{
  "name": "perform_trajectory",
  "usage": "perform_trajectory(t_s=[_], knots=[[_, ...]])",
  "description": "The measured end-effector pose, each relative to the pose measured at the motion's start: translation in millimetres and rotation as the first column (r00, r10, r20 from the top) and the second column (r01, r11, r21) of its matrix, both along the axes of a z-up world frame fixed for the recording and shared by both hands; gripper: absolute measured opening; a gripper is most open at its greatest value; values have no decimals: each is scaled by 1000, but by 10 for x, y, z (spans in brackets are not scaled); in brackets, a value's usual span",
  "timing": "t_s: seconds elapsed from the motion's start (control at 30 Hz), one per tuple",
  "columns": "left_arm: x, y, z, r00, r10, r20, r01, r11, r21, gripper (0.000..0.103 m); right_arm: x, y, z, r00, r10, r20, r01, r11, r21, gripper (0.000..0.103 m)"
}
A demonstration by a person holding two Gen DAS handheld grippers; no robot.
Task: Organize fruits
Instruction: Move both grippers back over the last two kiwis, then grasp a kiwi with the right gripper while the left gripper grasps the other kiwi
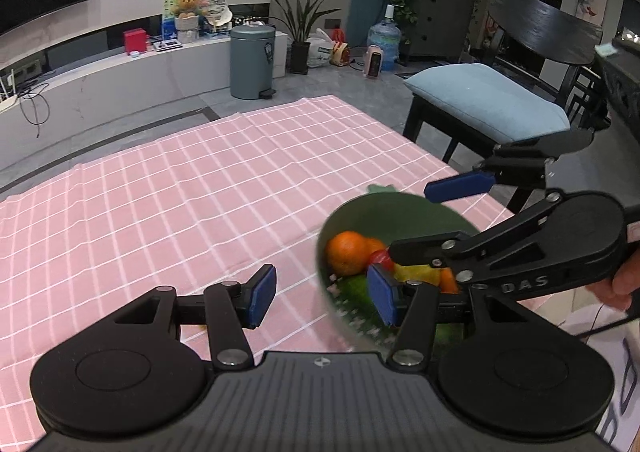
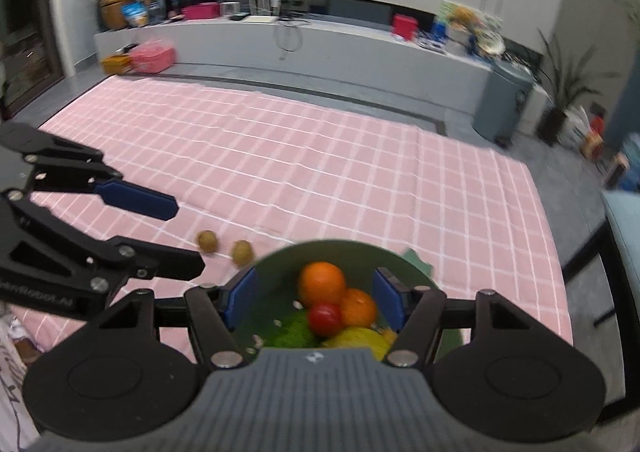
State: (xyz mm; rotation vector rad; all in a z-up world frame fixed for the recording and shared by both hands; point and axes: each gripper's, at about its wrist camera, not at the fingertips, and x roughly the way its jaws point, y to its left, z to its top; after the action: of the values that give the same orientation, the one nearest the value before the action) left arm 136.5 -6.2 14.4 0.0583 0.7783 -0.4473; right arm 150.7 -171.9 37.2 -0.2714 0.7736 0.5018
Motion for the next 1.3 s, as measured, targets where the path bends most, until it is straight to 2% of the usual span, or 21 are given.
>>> perform_trajectory(t_s=[0.3, 0.43, 0.53, 0.63, 0.83, 0.93, 1.07, 1.2, 1.3], knots=[[-102, 443, -143, 1000, 0, -13, 0, 1000, 10, 62, -94, 413, 4, 985, 172, 20, -169, 981, -99, 61], [-116, 558, -255, 1000, -13, -20, 13, 1000, 19, 62, -101, 613, -23, 969, 247, 17, -242, 957, -159, 58], [-77, 652, -360, 1000, 8, -30, -8, 1000, 15, 62, -69, 771, -71, 955, 296, -3, -291, 935, -201, 52], [4, 752, -462, 999, 37, -32, -38, 999, -9, 62, 5, 919, -143, 942, 334, -24, -330, 913, -241, 50], [162, 815, -631, 997, 65, -31, -66, 998, -23, 60, 244, 1144, -361, 935, 341, -93, -353, 893, -277, 40], [243, 817, -721, 996, 75, -42, -77, 996, -43, 57, 389, 1234, -489, 930, 343, -129, -366, 886, -284, 39], [350, 824, -861, 993, 81, -80, -86, 994, -61, 53, 580, 1304, -678, 924, 333, -190, -378, 872, -311, 36], [449, 848, -980, 985, 113, -130, -125, 988, -86, 44, 745, 1295, -839, 918, 311, -247, -376, 881, -288, 31], [491, 880, -1017, 980, 131, -151, -148, 983, -108, 42, 801, 1298, -933, 910, 319, -266, -390, 875, -286, 31]])
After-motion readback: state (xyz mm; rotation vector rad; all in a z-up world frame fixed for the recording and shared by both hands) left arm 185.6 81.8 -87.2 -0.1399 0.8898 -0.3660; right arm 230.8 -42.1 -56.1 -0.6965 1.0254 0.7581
